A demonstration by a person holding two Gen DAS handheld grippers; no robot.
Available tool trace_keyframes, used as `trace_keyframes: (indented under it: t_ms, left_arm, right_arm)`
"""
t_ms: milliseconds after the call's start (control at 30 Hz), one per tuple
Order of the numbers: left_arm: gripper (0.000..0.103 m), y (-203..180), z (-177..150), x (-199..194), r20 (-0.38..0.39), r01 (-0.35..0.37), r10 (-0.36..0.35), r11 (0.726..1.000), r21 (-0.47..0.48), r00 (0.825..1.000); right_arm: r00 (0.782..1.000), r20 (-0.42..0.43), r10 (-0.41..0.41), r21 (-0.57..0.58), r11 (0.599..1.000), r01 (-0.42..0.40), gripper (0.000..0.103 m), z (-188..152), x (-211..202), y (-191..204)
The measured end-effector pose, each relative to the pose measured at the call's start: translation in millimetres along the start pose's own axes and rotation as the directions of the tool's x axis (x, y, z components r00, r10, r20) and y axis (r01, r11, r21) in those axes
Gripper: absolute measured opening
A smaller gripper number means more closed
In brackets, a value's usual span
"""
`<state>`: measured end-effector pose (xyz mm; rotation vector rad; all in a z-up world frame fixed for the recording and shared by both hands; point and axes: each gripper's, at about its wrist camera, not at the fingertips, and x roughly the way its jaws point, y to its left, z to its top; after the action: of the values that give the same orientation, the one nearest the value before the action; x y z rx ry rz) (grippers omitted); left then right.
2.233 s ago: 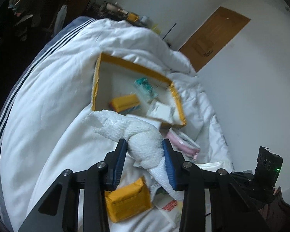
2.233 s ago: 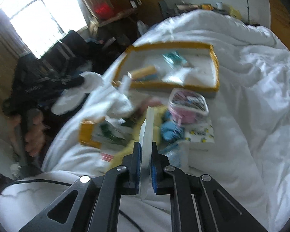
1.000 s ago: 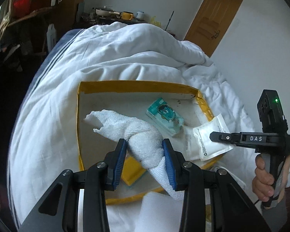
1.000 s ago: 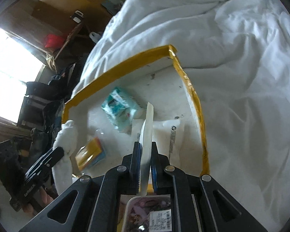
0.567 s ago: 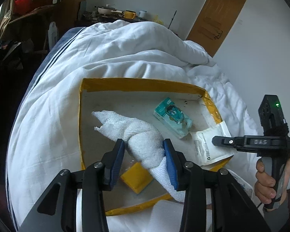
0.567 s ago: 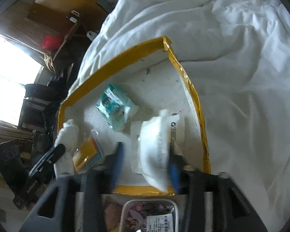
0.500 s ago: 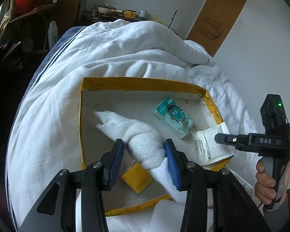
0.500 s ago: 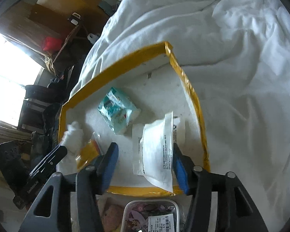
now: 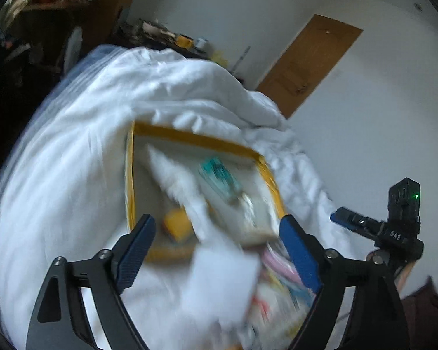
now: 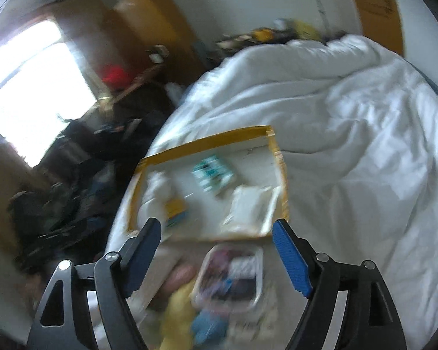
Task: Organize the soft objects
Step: 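Lower the towel into the tray with the left tool while the right tool releases its packet there, then grasp the white foam sheet with the left tool while the right tool grasps the pink pencil case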
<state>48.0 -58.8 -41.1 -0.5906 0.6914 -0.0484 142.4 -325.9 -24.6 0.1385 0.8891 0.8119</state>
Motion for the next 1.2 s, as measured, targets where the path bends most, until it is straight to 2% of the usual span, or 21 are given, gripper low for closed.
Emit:
trace_keyframes:
  t_ms: [67,133,200,267,400,567,733,833,967,1100,1200]
  left_arm:
    - [0.088,8,-23,-5,-0.017,0.061,-0.062,0.997,-0.048,0.998]
    - [0.088,13,-36,0,-0.048,0.084,-0.089,0.992,-0.090,0.995]
    - [0.088,12,-42,10,-0.072,0.077,-0.085,0.992,-0.101,0.994]
    - [0.088,4,-45,15,-0.068,0.050,-0.055,0.997,-0.063,0.996]
    - [0.088,-6,-51,21,-0.077,0.024,-0.025,1.000,-0.007,0.997]
    - [0.088,-5,-54,35,-0.098,0.022,-0.023,1.000,-0.016,0.995]
    - [0.088,-4,-55,51,-0.120,0.011,-0.014,1.000,-0.020,0.993]
    - [0.088,2,-54,59,-0.141,0.018,-0.026,0.998,-0.060,0.990]
    - [0.088,9,-54,58,-0.141,0.022,-0.035,0.995,-0.094,0.989]
    - [0.076,9,-55,56,-0.141,0.033,-0.047,0.994,-0.101,0.989]
    - [0.074,8,-57,50,-0.128,0.027,-0.038,0.996,-0.084,0.991]
  right_arm:
    - [0.997,0.040,0.060,-0.023,0.998,-0.060,0.087,-26,-26,7]
    - [0.996,0.049,0.068,-0.045,0.997,-0.066,0.088,-47,-39,10]
    - [0.999,0.010,0.050,-0.062,0.997,-0.049,0.088,-58,-36,12]
    - [0.999,-0.040,0.033,-0.077,0.996,-0.036,0.088,-58,-23,11]
    - [0.993,-0.096,0.066,0.040,0.997,-0.062,0.088,-58,5,-12]
    - [0.986,-0.156,0.063,0.133,0.990,-0.042,0.088,-62,33,-31]
    - [0.984,-0.178,0.017,0.103,0.995,0.002,0.088,-52,46,-26]
    - [0.978,-0.206,-0.027,0.054,0.998,0.039,0.089,-44,57,-19]
    - [0.967,-0.254,-0.033,0.061,0.997,0.050,0.089,-47,72,-19]
    - [0.959,-0.271,-0.078,0.013,0.996,0.085,0.089,-56,77,-13]
    - [0.956,-0.274,-0.102,0.005,0.994,0.108,0.088,-59,76,-14]
